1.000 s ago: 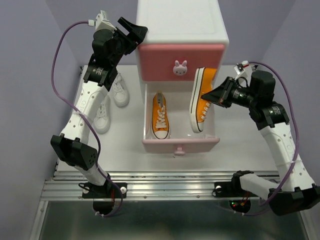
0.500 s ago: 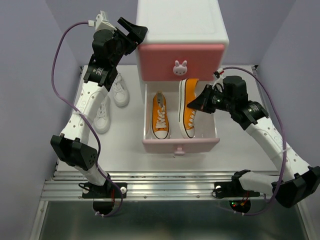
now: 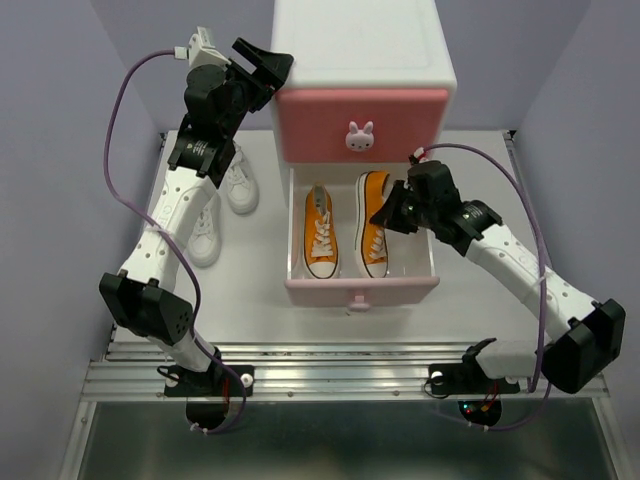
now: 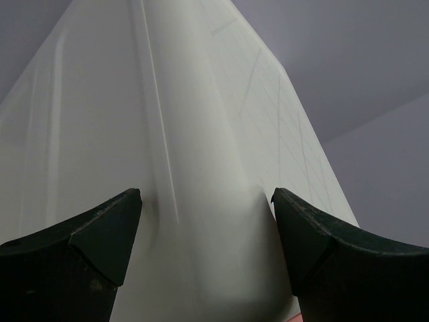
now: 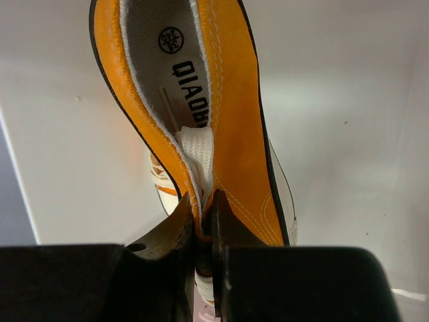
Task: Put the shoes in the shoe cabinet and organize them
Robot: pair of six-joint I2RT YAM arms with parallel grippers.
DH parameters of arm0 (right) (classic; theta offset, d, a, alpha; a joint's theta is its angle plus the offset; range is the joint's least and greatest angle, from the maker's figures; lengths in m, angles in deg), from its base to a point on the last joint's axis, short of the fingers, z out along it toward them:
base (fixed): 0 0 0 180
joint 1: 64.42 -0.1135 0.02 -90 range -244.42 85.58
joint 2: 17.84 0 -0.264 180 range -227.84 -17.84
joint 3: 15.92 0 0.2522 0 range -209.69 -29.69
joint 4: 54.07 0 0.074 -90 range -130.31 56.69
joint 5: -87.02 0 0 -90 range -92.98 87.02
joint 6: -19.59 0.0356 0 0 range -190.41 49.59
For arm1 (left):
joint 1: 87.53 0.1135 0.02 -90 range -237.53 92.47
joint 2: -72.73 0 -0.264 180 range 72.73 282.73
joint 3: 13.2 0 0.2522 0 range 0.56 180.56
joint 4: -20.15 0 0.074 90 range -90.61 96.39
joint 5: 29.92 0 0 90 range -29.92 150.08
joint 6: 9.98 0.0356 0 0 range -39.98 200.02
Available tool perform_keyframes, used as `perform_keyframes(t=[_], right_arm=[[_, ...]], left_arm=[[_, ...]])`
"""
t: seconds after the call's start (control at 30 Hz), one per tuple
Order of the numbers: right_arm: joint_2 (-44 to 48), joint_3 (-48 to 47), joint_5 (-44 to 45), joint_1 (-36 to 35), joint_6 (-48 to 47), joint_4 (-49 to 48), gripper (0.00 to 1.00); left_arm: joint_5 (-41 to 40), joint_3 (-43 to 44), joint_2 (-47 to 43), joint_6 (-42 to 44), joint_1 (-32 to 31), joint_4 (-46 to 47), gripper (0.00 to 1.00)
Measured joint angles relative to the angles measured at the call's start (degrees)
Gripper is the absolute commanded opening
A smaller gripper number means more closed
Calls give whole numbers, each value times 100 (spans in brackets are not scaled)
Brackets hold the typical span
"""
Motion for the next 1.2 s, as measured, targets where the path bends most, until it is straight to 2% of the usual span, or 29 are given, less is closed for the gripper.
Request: perform_keyframes(t=[0.3,0.57,1.0,1.2], right_arm=[[-844,-452,1351,-981,-22,374,1],[-1558,-1064,2367,-1128,35,560,3],[-2358,-1600,3110,-1515,-98,815,3],[-2404,-1692,3145,-1561,-26,1045,3]], left_arm=[[-52,-101,-70,-79,-2,55,88],[-66,-101,-68,-111,-2,72,88],[-76,-96,-61,-111,-4,76,88],[-63,-55,2,-111,-7,68,88]])
